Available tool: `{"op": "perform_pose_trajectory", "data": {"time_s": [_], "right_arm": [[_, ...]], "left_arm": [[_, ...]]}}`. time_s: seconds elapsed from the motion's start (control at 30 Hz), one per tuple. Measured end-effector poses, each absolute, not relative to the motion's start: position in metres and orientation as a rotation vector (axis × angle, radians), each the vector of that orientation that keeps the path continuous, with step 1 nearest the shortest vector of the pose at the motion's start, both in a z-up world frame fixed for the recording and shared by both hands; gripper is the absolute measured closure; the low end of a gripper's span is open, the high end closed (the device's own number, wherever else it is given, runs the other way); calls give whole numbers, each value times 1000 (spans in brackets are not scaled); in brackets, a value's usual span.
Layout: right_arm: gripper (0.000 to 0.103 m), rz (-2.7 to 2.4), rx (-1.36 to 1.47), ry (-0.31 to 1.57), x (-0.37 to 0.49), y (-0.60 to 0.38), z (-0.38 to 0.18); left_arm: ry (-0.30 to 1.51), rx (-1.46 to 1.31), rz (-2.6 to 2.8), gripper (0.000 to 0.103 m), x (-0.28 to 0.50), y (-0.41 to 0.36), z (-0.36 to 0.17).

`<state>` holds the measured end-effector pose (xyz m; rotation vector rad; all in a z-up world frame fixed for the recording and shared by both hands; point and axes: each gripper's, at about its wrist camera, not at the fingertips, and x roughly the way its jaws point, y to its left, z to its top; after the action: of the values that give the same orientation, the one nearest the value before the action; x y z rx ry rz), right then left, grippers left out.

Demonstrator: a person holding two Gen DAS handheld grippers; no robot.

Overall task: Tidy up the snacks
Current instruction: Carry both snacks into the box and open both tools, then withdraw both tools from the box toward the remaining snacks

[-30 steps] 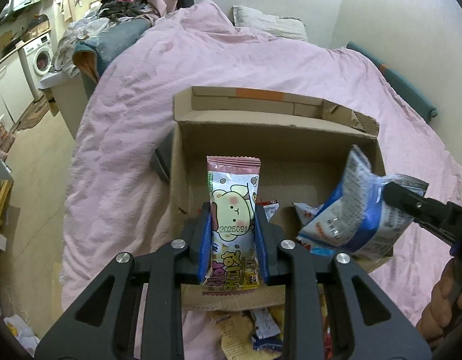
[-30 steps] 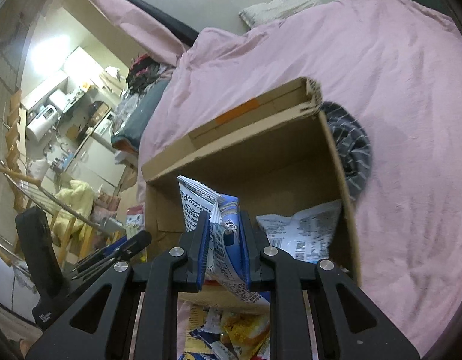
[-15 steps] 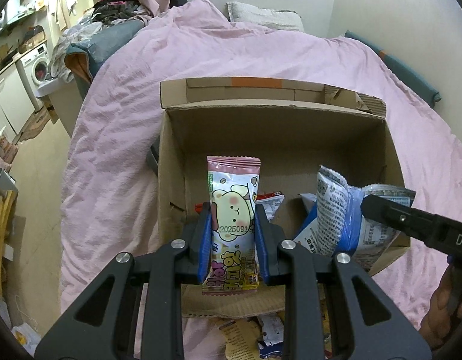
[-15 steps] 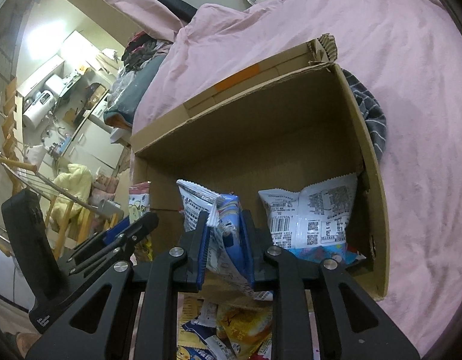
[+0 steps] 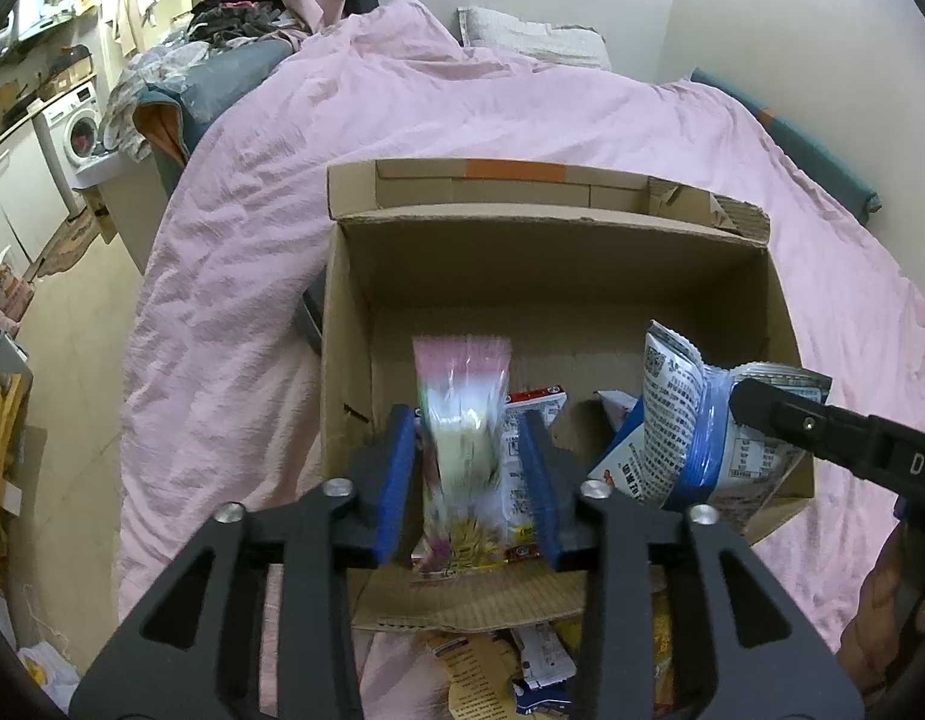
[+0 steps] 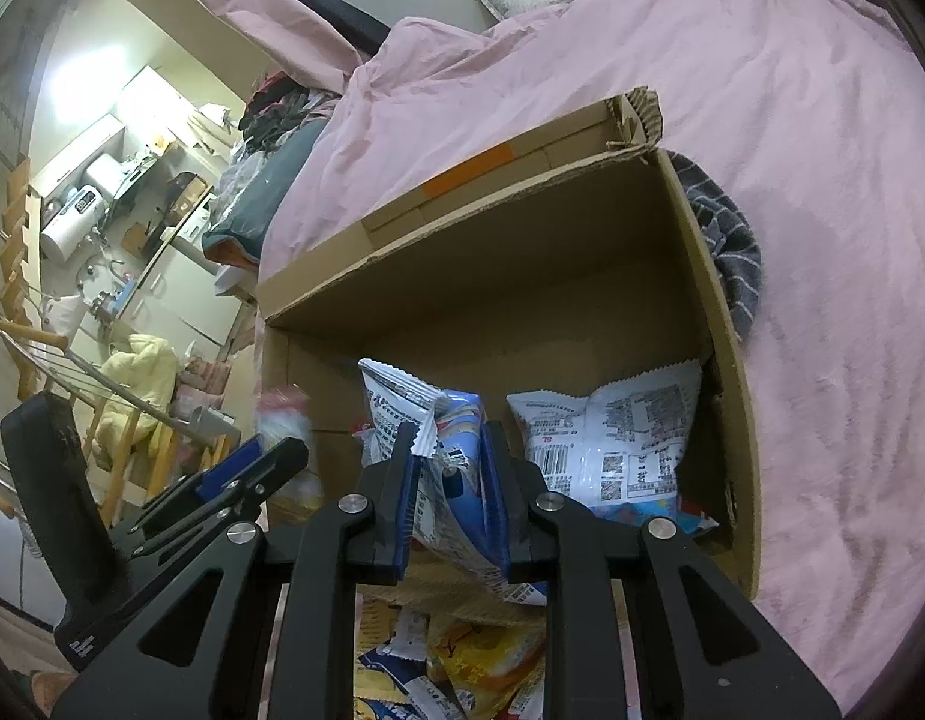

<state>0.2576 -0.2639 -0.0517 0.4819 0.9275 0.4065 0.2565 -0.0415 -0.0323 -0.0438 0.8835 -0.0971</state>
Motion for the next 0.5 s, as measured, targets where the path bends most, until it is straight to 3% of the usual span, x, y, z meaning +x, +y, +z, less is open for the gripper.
{"op": "perform_pose_trajectory", "data": {"time_s": [0.07,0.13,0.23,0.5], "right_arm": [[67,391,467,917,257,-265,-50],[32,377,466,900,255,-267,-47],[14,325,461,846,252,-275,-40],[8,312,448,833,252,-279,-37]], "left_arm": [[875,-45,-91,58,256,-41,-30],[868,-44,-80,43,255,-39,-28],[850,-46,-48,18,253,-37,-25],[836,-63,-32,14,252,-31,-22]]}}
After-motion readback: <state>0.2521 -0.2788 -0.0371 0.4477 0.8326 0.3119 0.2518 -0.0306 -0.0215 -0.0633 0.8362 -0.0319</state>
